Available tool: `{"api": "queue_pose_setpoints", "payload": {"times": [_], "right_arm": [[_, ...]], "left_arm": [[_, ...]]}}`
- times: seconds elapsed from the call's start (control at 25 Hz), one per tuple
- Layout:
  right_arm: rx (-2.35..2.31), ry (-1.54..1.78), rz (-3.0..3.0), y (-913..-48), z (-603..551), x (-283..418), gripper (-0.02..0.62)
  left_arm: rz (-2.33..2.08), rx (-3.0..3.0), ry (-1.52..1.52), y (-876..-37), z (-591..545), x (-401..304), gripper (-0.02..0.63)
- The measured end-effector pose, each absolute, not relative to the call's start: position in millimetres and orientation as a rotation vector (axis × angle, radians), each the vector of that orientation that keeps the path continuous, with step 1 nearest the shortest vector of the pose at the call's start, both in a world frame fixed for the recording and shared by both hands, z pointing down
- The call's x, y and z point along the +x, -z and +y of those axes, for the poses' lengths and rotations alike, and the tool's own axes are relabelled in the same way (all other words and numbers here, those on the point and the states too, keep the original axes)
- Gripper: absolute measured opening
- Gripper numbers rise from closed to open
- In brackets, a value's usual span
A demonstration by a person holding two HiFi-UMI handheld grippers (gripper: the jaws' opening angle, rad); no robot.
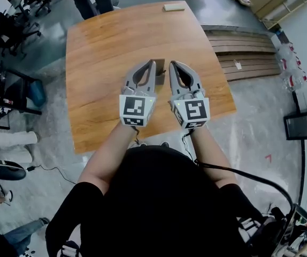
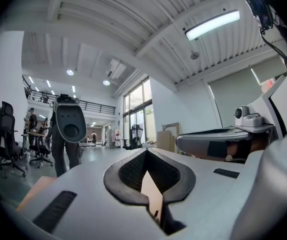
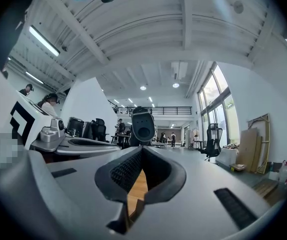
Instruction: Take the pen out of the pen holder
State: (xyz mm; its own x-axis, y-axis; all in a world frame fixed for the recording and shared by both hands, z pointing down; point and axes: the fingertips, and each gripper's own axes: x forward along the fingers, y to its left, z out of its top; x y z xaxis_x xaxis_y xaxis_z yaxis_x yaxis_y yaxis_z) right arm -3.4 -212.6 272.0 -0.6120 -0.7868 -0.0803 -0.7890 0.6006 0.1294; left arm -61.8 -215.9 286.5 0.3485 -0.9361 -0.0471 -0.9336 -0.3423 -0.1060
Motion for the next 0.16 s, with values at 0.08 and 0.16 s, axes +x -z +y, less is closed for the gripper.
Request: {"api": "queue_pose_setpoints", "payload": {"times": [0.08,0.16], "right_arm": [[-1.375,-0.240,2.798,-270.7,-209.4,-2.4,0.014],[-1.373,-0.243,2.798,-268.6,-207.3,-2.0,0.014]], "left_arm": [[1.728,-2.484,0.031,-285.4,-213.0,-60.0,0.000],[1.726,-2.483,0.030,-283.8,-210.8,-59.2,0.000]]}}
